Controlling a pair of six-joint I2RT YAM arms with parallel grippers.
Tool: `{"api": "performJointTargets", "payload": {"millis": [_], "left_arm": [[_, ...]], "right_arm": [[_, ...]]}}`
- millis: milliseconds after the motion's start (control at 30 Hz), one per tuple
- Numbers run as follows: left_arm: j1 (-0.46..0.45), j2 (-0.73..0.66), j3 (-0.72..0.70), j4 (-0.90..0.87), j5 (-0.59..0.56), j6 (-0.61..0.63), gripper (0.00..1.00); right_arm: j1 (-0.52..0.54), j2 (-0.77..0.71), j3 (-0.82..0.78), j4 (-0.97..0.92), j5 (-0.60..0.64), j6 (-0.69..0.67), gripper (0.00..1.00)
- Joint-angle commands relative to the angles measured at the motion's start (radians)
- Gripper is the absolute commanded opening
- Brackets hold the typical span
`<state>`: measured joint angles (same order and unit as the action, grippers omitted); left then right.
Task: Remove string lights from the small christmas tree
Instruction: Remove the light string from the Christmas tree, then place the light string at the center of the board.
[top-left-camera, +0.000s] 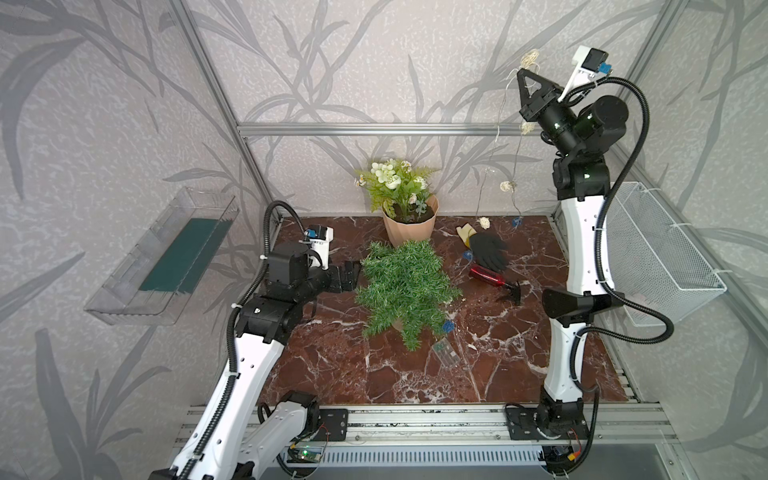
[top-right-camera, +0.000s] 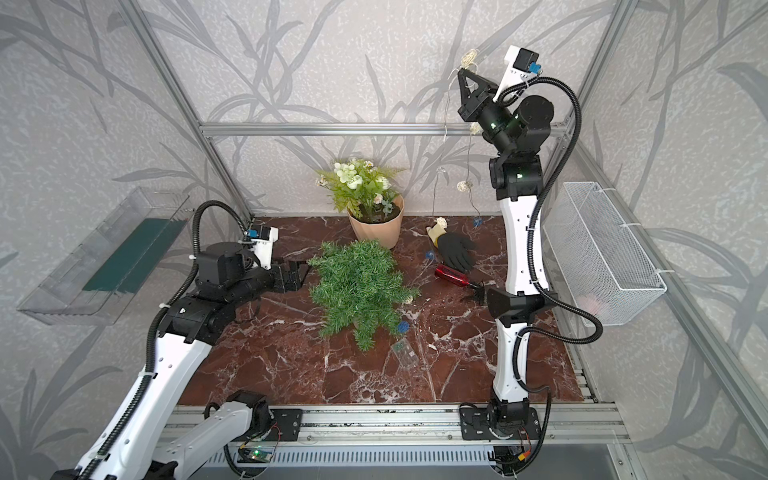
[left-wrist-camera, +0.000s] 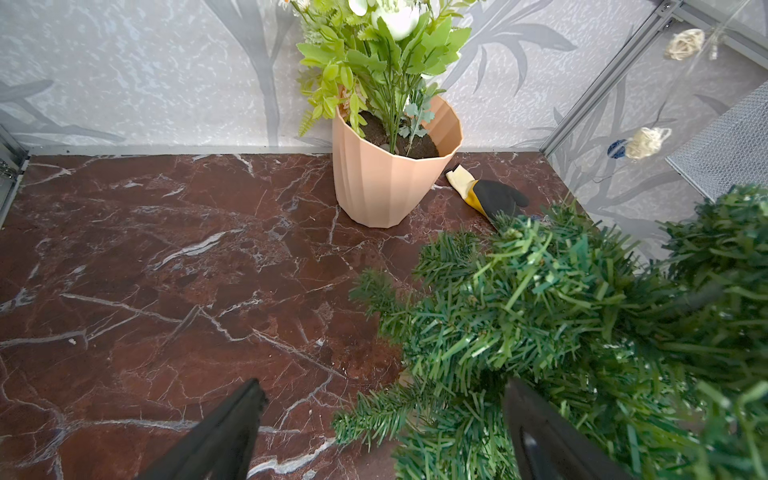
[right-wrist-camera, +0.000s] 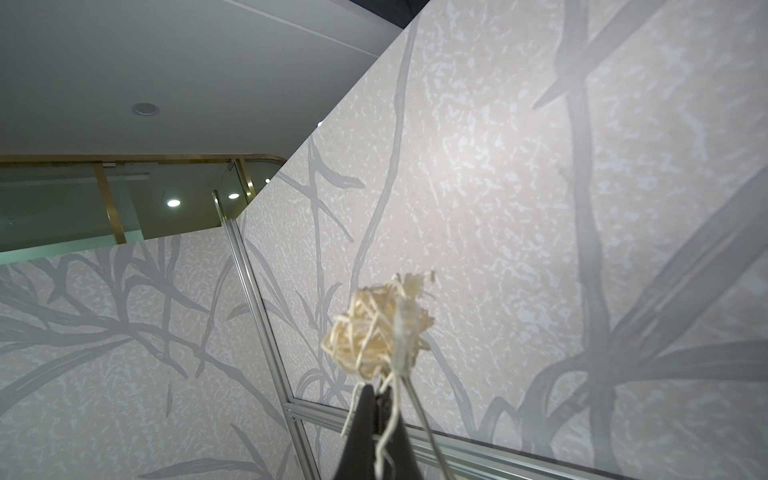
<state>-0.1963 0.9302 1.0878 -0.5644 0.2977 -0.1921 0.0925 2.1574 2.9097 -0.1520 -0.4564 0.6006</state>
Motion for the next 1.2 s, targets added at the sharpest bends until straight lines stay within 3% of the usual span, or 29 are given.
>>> {"api": "performJointTargets", "payload": {"millis": [0, 133, 233, 400, 500, 600, 933, 1067, 1133, 1167], "left_arm": [[-0.003, -0.016, -0.012, 0.011, 0.006, -0.010, 0.92], [-0.007, -0.007, -0.003, -0.006, 0.008, -0.002, 0.91], [-0.013, -0.003, 0.013, -0.024, 0.004, -0.001, 0.92], [-0.032, 0.009, 0.024, -0.033, -0.012, 0.015, 0.91], [-0.046, 0.027, 0.053, -0.058, -0.022, 0.029, 0.91], [-0.062, 0.029, 0.053, -0.045, -0.043, 0.028, 0.92], [-0.086, 0.033, 0.052, -0.032, -0.072, 0.017, 0.92], [-0.088, 0.022, 0.034, -0.024, -0.085, 0.019, 0.91], [-0.090, 0.012, 0.033, -0.035, -0.086, 0.017, 0.91], [-0.092, 0.001, 0.031, -0.040, -0.095, 0.016, 0.91]], "right_arm": [[-0.001, -0.079, -0.003, -0.218, -0.012, -0.138, 0.00], [0.023, -0.179, -0.063, -0.451, 0.115, -0.302, 0.00], [0.052, -0.308, -0.241, -0.550, 0.243, -0.422, 0.00], [0.085, -0.565, -0.678, -0.525, 0.442, -0.554, 0.00], [0.085, -0.673, -0.843, -0.495, 0.578, -0.609, 0.00], [0.080, -0.733, -0.903, -0.517, 0.688, -0.649, 0.00], [0.038, -0.824, -0.891, -0.678, 0.742, -0.643, 0.00], [0.039, -0.843, -0.987, -0.742, 0.676, -0.583, 0.00], [0.102, -0.889, -1.059, -0.707, 0.758, -0.596, 0.00], [0.108, -0.916, -1.102, -0.682, 0.737, -0.591, 0.00]]}}
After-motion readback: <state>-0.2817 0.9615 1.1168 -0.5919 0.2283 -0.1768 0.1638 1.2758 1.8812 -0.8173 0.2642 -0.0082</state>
